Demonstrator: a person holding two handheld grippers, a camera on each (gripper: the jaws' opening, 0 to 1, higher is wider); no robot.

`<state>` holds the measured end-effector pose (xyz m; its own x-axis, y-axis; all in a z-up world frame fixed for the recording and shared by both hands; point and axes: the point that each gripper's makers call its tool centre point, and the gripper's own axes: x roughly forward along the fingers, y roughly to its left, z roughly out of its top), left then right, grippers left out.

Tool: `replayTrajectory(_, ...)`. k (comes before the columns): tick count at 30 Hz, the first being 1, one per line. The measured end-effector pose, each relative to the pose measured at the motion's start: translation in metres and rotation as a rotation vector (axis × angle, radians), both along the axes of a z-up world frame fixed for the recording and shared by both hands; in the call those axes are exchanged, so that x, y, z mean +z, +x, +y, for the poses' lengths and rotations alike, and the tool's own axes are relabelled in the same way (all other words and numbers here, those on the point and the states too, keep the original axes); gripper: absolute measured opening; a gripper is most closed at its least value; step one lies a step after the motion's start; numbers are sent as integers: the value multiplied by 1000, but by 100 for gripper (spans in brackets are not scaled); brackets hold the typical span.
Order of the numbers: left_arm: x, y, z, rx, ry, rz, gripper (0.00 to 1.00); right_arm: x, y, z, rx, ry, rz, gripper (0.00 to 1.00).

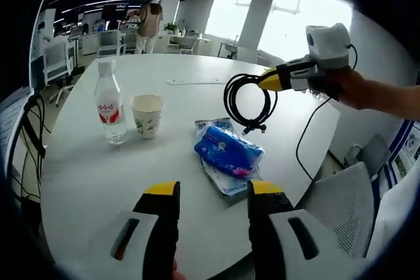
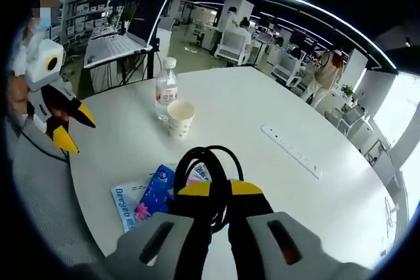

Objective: Arrange the tabletop items into an orderly group along one side of the table until the central work area is clear of visible clutter.

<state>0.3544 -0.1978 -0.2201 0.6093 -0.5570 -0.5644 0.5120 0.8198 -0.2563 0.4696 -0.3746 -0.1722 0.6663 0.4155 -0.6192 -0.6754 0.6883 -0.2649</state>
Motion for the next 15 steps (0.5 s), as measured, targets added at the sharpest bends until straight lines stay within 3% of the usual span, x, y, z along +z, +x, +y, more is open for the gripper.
replayTrajectory(15, 4, 5, -7, -18, 4, -3, 40, -16, -3, -76, -175, 25, 34, 5)
